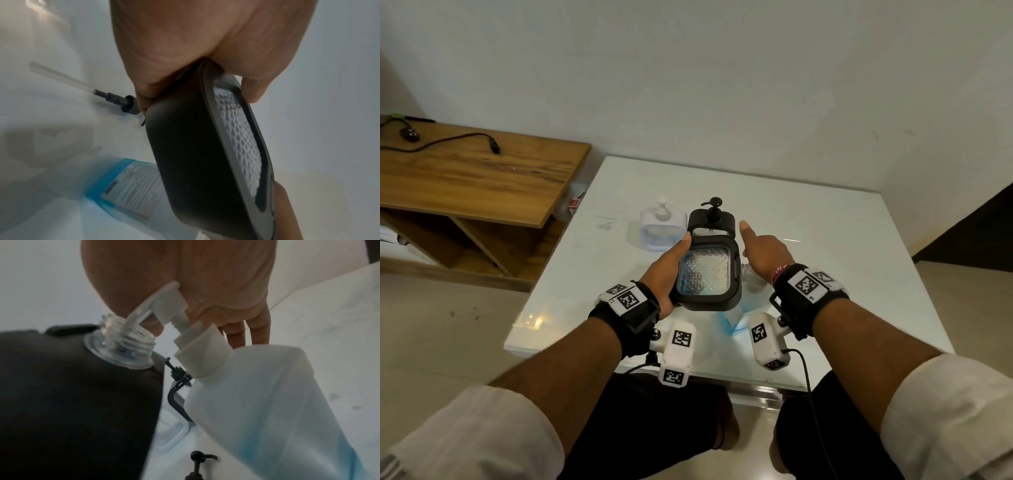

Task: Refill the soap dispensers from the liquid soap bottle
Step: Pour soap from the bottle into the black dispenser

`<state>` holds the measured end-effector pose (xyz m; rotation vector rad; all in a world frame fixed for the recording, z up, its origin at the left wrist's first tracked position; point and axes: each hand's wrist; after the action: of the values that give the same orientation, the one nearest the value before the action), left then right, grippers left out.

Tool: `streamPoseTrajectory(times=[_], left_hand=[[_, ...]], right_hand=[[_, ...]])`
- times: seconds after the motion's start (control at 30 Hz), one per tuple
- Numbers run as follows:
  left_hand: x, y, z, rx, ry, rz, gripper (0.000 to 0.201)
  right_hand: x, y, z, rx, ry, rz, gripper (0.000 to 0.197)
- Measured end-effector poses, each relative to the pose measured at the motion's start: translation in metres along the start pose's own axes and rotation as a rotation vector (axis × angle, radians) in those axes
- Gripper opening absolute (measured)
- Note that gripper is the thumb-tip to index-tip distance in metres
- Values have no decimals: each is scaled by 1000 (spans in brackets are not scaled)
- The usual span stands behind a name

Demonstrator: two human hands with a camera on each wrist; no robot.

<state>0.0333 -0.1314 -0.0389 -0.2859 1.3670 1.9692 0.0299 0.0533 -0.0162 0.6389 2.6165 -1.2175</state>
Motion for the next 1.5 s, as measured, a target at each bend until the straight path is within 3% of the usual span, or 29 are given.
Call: streamPoseTrajectory(times=[0.23,0.5,0.6,0.73,0.87,1.0,1.33,1.5], left_hand=[[0,-1,1,12,0,2,52],[0,-1,1,0,0,-3,52],[-3,-1,5,16,6,-3,50],[-4,-1,6,15,5,-2,49],[-3,1,5,15,14,0,48],[-4,1,5,21,18,-10,50],[-8,2,7,-29,28,-7,49],[-5,2,5,-16,24,-12,49]], right_hand=[[-6,-6,-6,73,-20,-32,77],[-4,-2,3,-52,23,-36,70],[-3,0,-1,29,23,-29,75],[-7,-5,-3,97,20,-58,68],[-7,-8,-3,129,-45,-18,79],[-3,-4,2,66,-42,-1,72],[-10,-12,-6,164,-40,-60,87],[-9,-9,3,68,-68,-18,81]])
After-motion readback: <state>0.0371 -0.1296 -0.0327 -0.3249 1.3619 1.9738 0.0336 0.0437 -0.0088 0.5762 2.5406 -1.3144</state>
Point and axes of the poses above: each hand's wrist, its own x-axis towards the middle knuckle, its own z-axis out of the palm, y = z × x, and after that the axes turned 6 degrees about x, right-handed
